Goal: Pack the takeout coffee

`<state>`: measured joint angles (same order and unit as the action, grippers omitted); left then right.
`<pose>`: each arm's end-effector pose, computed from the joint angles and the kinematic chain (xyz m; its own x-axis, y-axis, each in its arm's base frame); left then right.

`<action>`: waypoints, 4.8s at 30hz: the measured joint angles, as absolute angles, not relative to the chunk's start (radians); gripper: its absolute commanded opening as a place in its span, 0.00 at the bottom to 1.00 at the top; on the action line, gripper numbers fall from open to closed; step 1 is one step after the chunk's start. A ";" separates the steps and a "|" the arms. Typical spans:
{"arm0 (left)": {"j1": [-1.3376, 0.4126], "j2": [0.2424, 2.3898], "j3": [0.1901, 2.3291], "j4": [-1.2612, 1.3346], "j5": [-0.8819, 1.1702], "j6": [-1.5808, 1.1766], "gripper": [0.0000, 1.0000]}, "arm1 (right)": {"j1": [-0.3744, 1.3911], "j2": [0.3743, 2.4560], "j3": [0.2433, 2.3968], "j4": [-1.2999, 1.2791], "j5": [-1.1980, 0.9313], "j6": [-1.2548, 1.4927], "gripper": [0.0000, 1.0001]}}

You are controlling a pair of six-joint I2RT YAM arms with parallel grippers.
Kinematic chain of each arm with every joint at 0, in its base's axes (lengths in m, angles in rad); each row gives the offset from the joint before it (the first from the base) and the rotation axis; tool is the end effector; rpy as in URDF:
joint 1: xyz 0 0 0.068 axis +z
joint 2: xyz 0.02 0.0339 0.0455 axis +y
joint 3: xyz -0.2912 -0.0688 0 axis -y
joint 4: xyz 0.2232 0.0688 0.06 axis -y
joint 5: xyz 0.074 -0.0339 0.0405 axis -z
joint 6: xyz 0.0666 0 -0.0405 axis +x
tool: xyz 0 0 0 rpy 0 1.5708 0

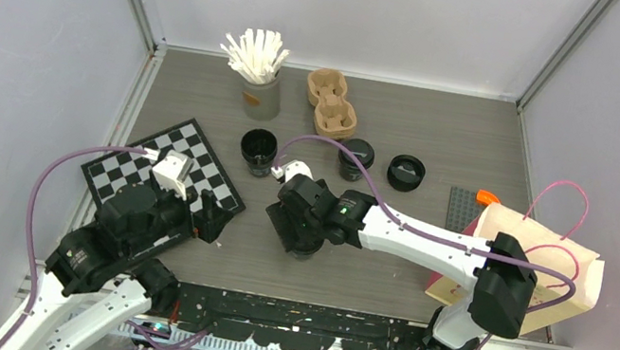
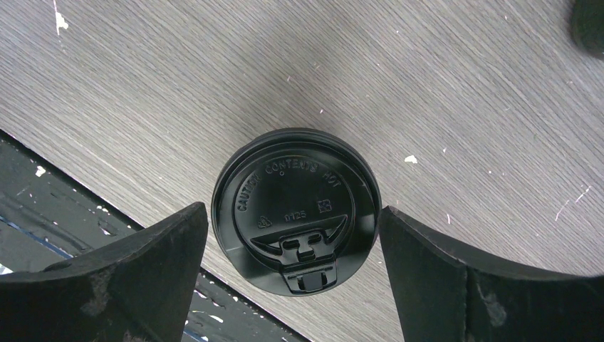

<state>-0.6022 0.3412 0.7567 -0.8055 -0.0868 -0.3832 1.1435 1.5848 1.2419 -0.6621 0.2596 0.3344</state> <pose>0.0489 -0.0266 0.3026 -0.4769 -0.1242 -0.8701 0.3450 0.8841 -0.3152 0.1517 0.2920 0.2693 -0.6004 -0.5532 -0.5775 -0.6622 0.7488 -0.0287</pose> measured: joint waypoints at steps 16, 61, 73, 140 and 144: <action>-0.602 0.342 0.757 -0.805 -0.089 -0.384 1.00 | 1.143 1.585 1.223 -0.663 0.260 0.334 0.86; -0.602 0.340 0.756 -0.806 -0.105 -0.384 1.00 | 0.501 1.491 1.159 -0.704 0.180 0.244 0.80; -0.602 0.336 0.755 -0.806 -0.105 -0.384 1.00 | 0.480 1.509 1.176 -0.689 0.139 0.233 0.96; -0.602 0.631 1.026 -1.090 -0.146 -0.808 0.92 | 0.539 1.040 1.637 -1.558 0.650 0.818 0.63; -0.602 0.647 1.024 -1.074 -0.126 -0.807 0.92 | 0.539 1.038 1.574 -1.566 0.681 0.834 0.58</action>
